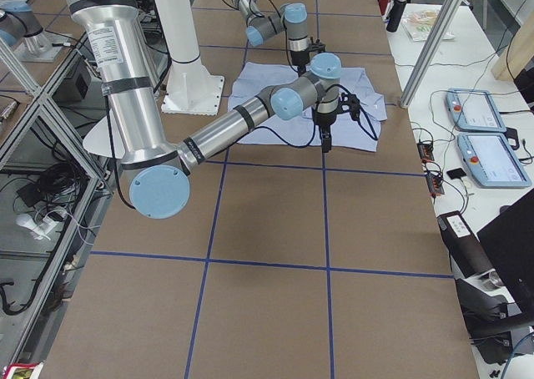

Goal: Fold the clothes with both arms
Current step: 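Release the sleeve and move both grippers to the shirt's side edges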

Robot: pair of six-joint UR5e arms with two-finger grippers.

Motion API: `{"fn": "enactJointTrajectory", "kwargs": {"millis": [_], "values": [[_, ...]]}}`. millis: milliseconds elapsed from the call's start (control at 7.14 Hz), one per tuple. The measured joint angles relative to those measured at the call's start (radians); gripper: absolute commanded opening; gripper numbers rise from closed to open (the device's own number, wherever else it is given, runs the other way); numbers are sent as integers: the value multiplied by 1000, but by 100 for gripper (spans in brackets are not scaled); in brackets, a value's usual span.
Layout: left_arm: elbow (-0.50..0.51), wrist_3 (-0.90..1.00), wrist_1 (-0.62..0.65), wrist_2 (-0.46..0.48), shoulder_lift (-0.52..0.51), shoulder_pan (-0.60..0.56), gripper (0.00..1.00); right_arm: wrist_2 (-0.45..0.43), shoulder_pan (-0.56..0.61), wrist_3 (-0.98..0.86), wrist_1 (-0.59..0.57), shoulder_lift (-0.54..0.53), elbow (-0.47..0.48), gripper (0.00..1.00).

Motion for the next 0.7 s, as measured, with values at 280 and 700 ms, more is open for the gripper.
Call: {"fn": "enactJointTrajectory", "kwargs": {"millis": [280, 700], "values": [[-245, 122, 70, -2, 199, -24, 100, -38, -97, 175, 1, -34, 108, 100], [-524, 272, 133, -6, 444, -56, 100, -204, -317, 453, 67, -117, 250, 100]]}}
